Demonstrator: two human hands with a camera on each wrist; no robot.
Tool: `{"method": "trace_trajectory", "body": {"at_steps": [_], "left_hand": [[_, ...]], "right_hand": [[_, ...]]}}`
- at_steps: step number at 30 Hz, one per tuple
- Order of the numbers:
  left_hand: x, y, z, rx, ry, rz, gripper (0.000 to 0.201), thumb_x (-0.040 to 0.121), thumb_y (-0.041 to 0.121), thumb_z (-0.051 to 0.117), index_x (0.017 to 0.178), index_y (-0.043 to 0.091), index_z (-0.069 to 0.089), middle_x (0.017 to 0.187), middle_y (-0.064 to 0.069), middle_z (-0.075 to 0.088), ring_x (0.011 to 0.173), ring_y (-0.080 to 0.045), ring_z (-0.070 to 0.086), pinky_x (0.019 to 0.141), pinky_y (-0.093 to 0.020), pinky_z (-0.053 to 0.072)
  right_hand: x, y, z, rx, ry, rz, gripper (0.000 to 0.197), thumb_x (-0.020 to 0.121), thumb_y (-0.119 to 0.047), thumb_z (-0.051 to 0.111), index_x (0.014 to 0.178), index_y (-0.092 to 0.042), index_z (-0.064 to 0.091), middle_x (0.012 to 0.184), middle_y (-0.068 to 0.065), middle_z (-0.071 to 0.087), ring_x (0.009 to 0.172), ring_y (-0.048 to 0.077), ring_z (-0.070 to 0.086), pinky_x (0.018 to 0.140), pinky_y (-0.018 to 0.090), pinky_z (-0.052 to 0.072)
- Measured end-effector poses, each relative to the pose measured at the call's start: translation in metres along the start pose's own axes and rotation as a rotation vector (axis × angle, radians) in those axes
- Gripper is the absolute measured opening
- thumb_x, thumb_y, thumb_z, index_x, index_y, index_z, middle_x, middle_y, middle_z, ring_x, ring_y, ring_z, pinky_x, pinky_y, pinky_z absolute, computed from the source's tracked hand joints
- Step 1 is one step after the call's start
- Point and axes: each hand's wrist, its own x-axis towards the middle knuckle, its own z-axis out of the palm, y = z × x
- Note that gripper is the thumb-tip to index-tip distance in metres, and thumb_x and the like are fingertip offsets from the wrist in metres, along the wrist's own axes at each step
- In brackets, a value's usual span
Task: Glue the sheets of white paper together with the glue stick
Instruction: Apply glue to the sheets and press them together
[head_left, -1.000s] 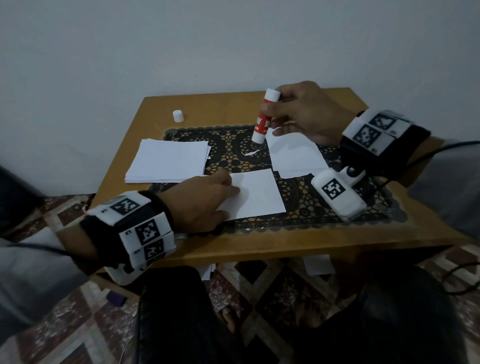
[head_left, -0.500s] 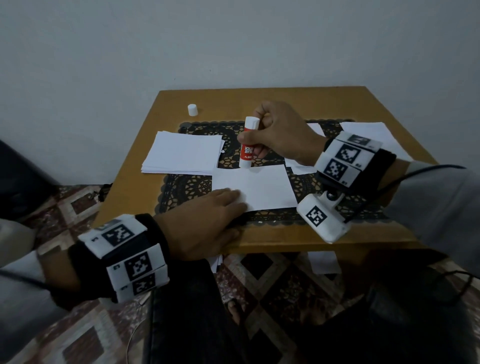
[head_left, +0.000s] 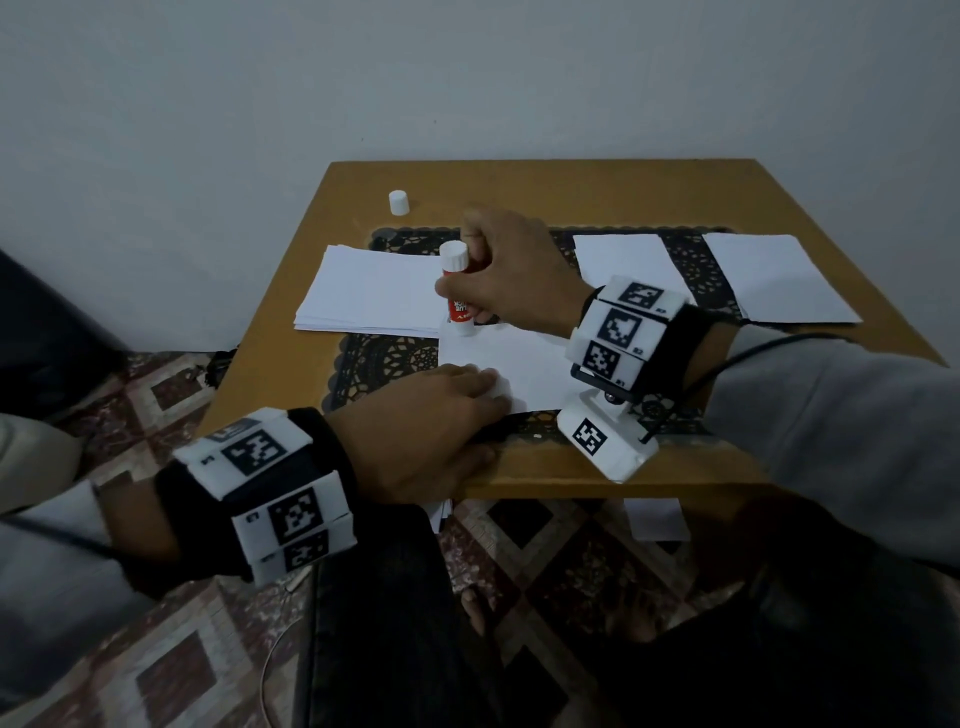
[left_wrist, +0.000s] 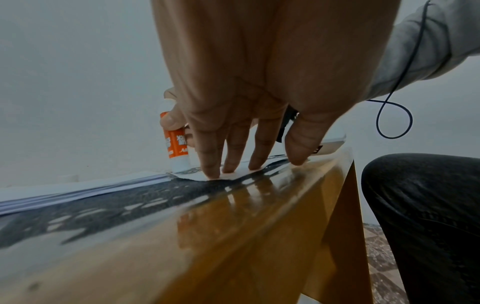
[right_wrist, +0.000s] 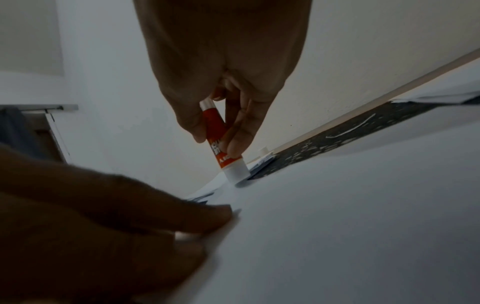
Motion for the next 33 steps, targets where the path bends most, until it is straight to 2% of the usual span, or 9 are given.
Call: {"method": "trace_trajectory", "body": {"at_steps": [4, 7, 9, 12, 15, 18, 22, 25, 33], "left_hand": [[0.001, 0.000, -0.001, -0.002, -0.025, -0.016, 0.061, 0.087, 0.046, 0.028, 0.138, 0.017, 0.045, 0.139, -0.009, 0.044, 0.125, -0.026, 0.044, 0.105, -0.039, 0.036], [0.003, -0.002, -0.004, -0.017, -0.010, -0.018, 0.056, 0.086, 0.044, 0.033, 0.130, 0.017, 0.053, 0.132, -0.010, 0.049, 0.118, -0.027, 0.048, 0.100, -0.041, 0.040], [0.005, -0.005, -0.004, -0.040, -0.004, -0.027, 0.054, 0.085, 0.045, 0.035, 0.129, 0.019, 0.054, 0.134, -0.010, 0.048, 0.118, -0.028, 0.047, 0.101, -0.041, 0.039], [0.008, -0.008, 0.000, -0.059, -0.002, -0.036, 0.048, 0.090, 0.046, 0.042, 0.133, 0.025, 0.045, 0.137, -0.010, 0.041, 0.123, -0.028, 0.042, 0.104, -0.040, 0.038], [0.010, -0.010, -0.001, -0.056, -0.018, -0.046, 0.042, 0.094, 0.042, 0.048, 0.133, 0.029, 0.042, 0.140, -0.008, 0.036, 0.121, -0.027, 0.045, 0.100, -0.037, 0.040], [0.011, -0.009, -0.005, -0.026, -0.022, -0.040, 0.042, 0.095, 0.043, 0.047, 0.134, 0.030, 0.041, 0.141, -0.008, 0.036, 0.116, -0.026, 0.049, 0.097, -0.036, 0.042], [0.012, -0.008, -0.005, 0.012, -0.029, -0.042, 0.042, 0.095, 0.044, 0.045, 0.134, 0.030, 0.040, 0.139, -0.008, 0.036, 0.111, -0.025, 0.051, 0.094, -0.036, 0.043], [0.012, -0.007, -0.005, 0.014, -0.014, -0.031, 0.041, 0.095, 0.044, 0.045, 0.133, 0.029, 0.040, 0.136, -0.006, 0.038, 0.107, -0.024, 0.051, 0.091, -0.033, 0.042], [0.023, -0.008, -0.009, 0.143, -0.021, -0.077, 0.053, 0.097, 0.049, 0.036, 0.144, 0.027, 0.030, 0.132, -0.004, 0.039, 0.108, -0.026, 0.046, 0.094, -0.042, 0.043]], "right_hand": [[-0.001, 0.005, 0.003, -0.005, -0.015, -0.023, 0.047, 0.071, -0.018, 0.076, 0.063, -0.023, 0.029, 0.063, -0.004, 0.049, 0.060, 0.017, 0.050, 0.057, 0.033, 0.042], [-0.003, 0.007, 0.002, 0.006, -0.029, -0.021, 0.046, 0.071, -0.017, 0.075, 0.061, -0.020, 0.030, 0.067, 0.014, 0.059, 0.067, 0.028, 0.065, 0.058, 0.044, 0.050], [-0.004, 0.006, -0.001, 0.002, -0.064, -0.018, 0.043, 0.071, -0.017, 0.074, 0.061, -0.016, 0.032, 0.073, 0.023, 0.062, 0.070, 0.036, 0.067, 0.056, 0.049, 0.052], [0.000, 0.004, -0.001, -0.063, -0.083, -0.033, 0.044, 0.072, -0.019, 0.071, 0.058, -0.017, 0.030, 0.062, 0.017, 0.055, 0.057, 0.025, 0.062, 0.051, 0.040, 0.046], [0.004, 0.006, 0.000, -0.121, -0.075, -0.063, 0.045, 0.072, -0.021, 0.070, 0.054, -0.019, 0.028, 0.052, -0.002, 0.040, 0.046, 0.010, 0.038, 0.048, 0.027, 0.035], [0.004, 0.008, -0.001, -0.126, -0.091, -0.069, 0.042, 0.073, -0.021, 0.069, 0.053, -0.018, 0.032, 0.053, 0.000, 0.045, 0.046, 0.010, 0.041, 0.046, 0.024, 0.036], [0.003, 0.010, -0.008, -0.135, -0.105, -0.046, 0.042, 0.075, -0.019, 0.068, 0.054, -0.017, 0.032, 0.050, -0.004, 0.046, 0.039, 0.005, 0.044, 0.037, 0.011, 0.030], [-0.001, 0.015, -0.016, -0.060, -0.111, 0.010, 0.034, 0.076, -0.023, 0.067, 0.061, -0.011, 0.040, 0.058, 0.006, 0.060, 0.046, 0.012, 0.064, 0.038, 0.023, 0.047], [-0.016, 0.032, -0.043, -0.077, -0.079, 0.058, 0.034, 0.079, -0.017, 0.068, 0.058, -0.015, 0.042, 0.063, 0.009, 0.067, 0.052, 0.019, 0.069, 0.042, 0.034, 0.054]]}}
